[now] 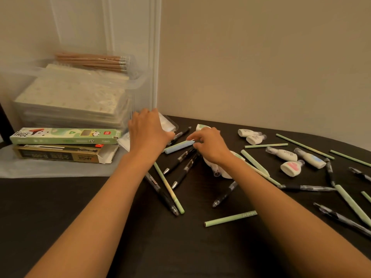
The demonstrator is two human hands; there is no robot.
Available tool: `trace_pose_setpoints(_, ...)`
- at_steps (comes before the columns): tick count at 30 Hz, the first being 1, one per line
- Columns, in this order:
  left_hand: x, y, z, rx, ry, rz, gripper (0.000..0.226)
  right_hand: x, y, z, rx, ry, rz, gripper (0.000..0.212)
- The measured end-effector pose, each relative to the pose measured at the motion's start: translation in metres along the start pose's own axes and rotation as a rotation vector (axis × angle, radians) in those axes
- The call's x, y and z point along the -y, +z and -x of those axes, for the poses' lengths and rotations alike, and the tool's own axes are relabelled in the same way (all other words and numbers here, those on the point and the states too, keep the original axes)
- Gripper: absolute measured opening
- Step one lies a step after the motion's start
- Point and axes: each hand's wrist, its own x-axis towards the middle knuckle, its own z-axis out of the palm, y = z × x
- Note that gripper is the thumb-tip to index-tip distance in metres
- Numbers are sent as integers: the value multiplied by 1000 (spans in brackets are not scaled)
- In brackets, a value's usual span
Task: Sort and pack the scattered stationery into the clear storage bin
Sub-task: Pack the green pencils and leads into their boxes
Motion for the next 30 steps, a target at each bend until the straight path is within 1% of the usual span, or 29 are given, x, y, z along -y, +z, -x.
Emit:
trace_pose_setpoints(2, 2, 2, 0, 17, -12, 5, 48, 5, 4, -10, 12, -46, 127, 26)
trace_pose_setpoints(5, 2, 5, 0, 43, -15, 2, 50, 12, 6, -22, 98, -84, 257, 26)
trace_pose_setpoints(8, 2, 6, -1, 77, -24, -17, 50, 18, 7, -28, 155, -129, 337, 25)
trace_pose_setpoints(11, 2, 8, -1, 95, -17, -21, 52, 17, 7, -29, 128, -174, 346, 23)
trace_pose_setpoints(13, 4, 9, 0, 98, -11, 3, 58, 13, 4, -24, 42, -134, 187, 18)
trace_pose_setpoints(16, 3, 10, 1, 103, -1, 49, 66, 5, -7, -14, -125, -17, -208, 6)
trace_pose_setpoints(18, -2, 10, 3, 105, 16, 66, 68, -2, -21, -3, -193, 26, -434, 6)
trace_pose_setpoints(19, -6, 9, 5, 105, 28, 75, 68, -5, -29, 5, -187, 32, -515, 9)
trace_pose_setpoints(21, -14, 8, 11, 98, 65, 88, 66, -12, -40, 21, -129, 18, -578, 15)
trace_pose_setpoints(23, -23, 5, 18, 91, 121, 85, 62, -17, -48, 35, -77, 9, -572, 14)
trace_pose_setpoints(27, -47, 0, 42, 146, 303, 74, 64, -22, -65, 64, -88, 20, -684, 8)
trace_pose_setpoints(30, -65, 0, 59, 195, 399, 51, 67, -25, -70, 85, -65, 56, -778, 12)
